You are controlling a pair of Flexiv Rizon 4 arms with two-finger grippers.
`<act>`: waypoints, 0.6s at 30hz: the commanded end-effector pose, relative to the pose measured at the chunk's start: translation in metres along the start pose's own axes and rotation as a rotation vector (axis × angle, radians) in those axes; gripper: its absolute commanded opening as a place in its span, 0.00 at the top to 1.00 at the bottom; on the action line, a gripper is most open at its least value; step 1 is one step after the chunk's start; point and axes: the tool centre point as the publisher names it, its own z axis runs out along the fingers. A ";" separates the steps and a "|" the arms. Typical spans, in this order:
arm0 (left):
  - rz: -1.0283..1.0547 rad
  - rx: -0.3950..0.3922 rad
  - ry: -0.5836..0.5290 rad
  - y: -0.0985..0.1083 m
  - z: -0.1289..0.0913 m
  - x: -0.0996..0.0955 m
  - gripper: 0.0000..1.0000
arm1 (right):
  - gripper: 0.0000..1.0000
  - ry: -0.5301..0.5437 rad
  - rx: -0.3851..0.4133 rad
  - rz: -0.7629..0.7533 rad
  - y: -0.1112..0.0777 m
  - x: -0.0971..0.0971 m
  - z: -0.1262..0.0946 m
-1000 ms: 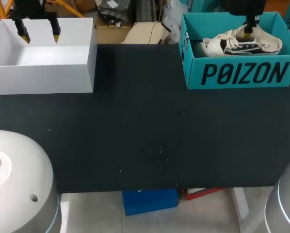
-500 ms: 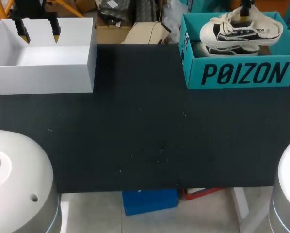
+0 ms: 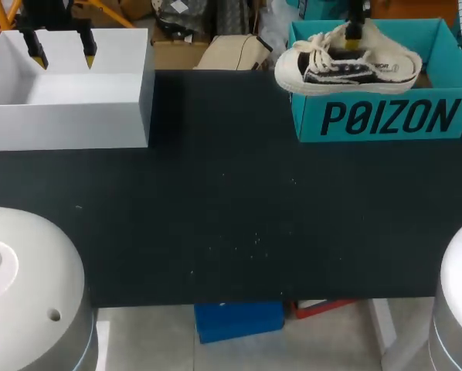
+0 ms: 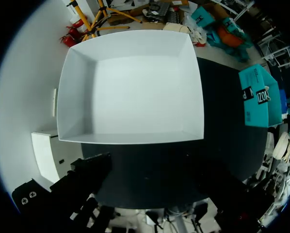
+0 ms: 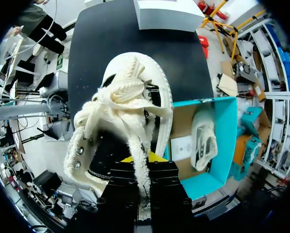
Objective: Take the shoe out of the shoebox, open the shoe tongue, remove and reinsert the insole, then place the shoe into the shoebox
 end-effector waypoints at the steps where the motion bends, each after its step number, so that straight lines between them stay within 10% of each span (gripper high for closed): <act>1: -0.002 -0.002 -0.003 0.000 -0.001 0.000 0.00 | 1.00 -0.105 0.003 0.001 0.046 0.070 0.023; 10: -0.002 -0.002 -0.003 0.000 -0.001 0.000 0.00 | 1.00 -0.016 -0.038 -0.016 0.126 0.140 0.077; 18: -0.002 -0.002 -0.003 0.000 -0.001 0.000 0.00 | 1.00 0.019 -0.036 -0.055 0.157 0.158 0.103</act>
